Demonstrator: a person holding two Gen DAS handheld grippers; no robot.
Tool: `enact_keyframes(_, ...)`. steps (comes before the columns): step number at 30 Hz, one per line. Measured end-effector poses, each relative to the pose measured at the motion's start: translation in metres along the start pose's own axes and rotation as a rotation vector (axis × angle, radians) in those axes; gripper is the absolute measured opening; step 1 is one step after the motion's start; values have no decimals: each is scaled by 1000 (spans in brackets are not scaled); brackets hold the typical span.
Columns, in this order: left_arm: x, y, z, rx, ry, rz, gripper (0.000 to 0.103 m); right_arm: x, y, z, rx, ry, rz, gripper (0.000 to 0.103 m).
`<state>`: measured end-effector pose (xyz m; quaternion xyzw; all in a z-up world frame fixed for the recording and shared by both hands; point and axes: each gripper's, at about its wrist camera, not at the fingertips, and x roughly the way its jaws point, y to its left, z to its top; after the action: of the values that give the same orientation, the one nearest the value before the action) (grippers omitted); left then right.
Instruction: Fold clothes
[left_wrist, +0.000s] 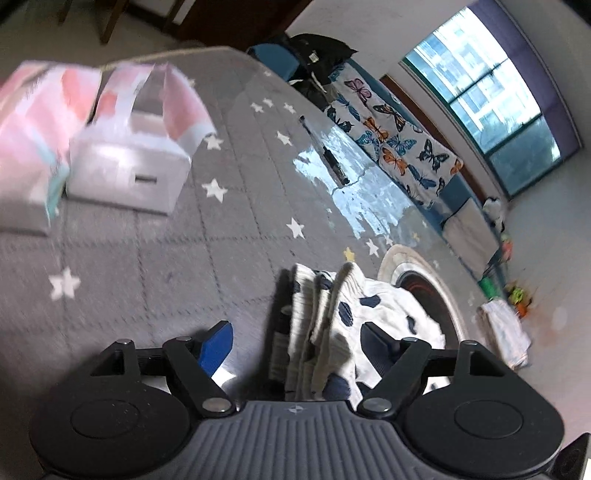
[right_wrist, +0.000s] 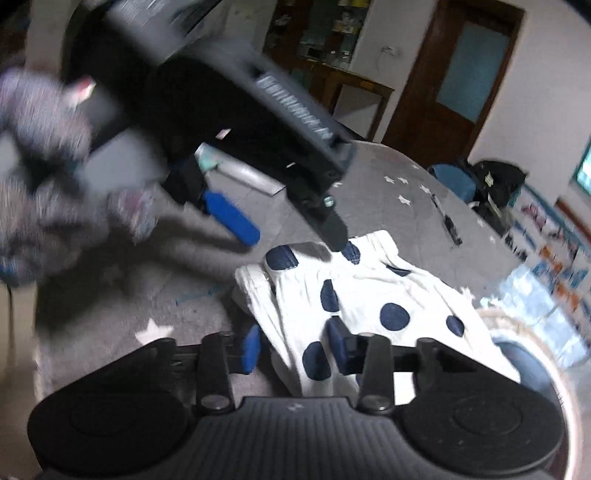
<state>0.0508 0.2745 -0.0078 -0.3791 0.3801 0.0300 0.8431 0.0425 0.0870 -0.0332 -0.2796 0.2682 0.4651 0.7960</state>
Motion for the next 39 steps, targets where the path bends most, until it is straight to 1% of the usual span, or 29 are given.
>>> enact_keyframes(3, 5, 5, -1, -99, 21, -53, 79, -8, -16, 2, 76, -29, 38, 24)
enact_keyframes(4, 6, 6, -1, -128, 30, -71, 79, -10, -20, 3, 97, -35, 47, 23)
enact_keyframes(6, 10, 7, -3, -172, 45, -97, 79, -13, -28, 3, 135, -47, 62, 21)
enact_keyframes(9, 14, 5, -6, -217, 59, -119, 79, -19, -39, 3, 187, -67, 82, 20)
enact_keyframes(11, 20, 6, -7, -254, 79, -136, 79, -22, -41, 2, 190, -76, 87, 19)
enact_keyframes(15, 34, 6, -9, -313, 108, -157, 75, -25, -41, -3, 182, -84, 103, 19)
enact_keyframes(18, 40, 9, -9, -342, 118, -170, 61, -28, -41, -6, 187, -89, 109, 19)
enact_keyframes(20, 45, 13, -10, -356, 128, -171, 44, -30, -42, -8, 196, -89, 115, 20)
enact_keyframes(22, 49, 17, -10, -362, 137, -174, 35, -32, -45, -9, 218, -88, 132, 22)
enact_keyframes(23, 49, 19, -10, -364, 138, -177, 34, -34, -47, -11, 233, -92, 141, 23)
enact_keyframes(25, 49, 21, -10, -352, 132, -181, 33, -39, -56, -15, 277, -102, 157, 29)
enact_keyframes(26, 49, 20, -9, -342, 129, -178, 33, -42, -61, -18, 300, -108, 164, 36)
enact_keyframes(29, 49, 17, -9, -317, 124, -170, 33, -48, -83, -27, 374, -119, 131, 39)
enact_keyframes(31, 50, 14, -9, -304, 121, -165, 33, -52, -100, -35, 424, -124, 97, 44)
enact_keyframes(32, 50, 13, -9, -303, 121, -164, 33, -54, -109, -40, 448, -124, 71, 47)
enact_keyframes(35, 50, 13, -10, -299, 118, -162, 33, -53, -135, -56, 512, -92, -30, 50)
enact_keyframes(37, 50, 10, -10, -293, 115, -157, 33, -50, -152, -68, 555, -65, -97, 50)
enact_keyframes(39, 51, 7, -10, -283, 113, -151, 34, -48, -165, -81, 612, -35, -139, 50)
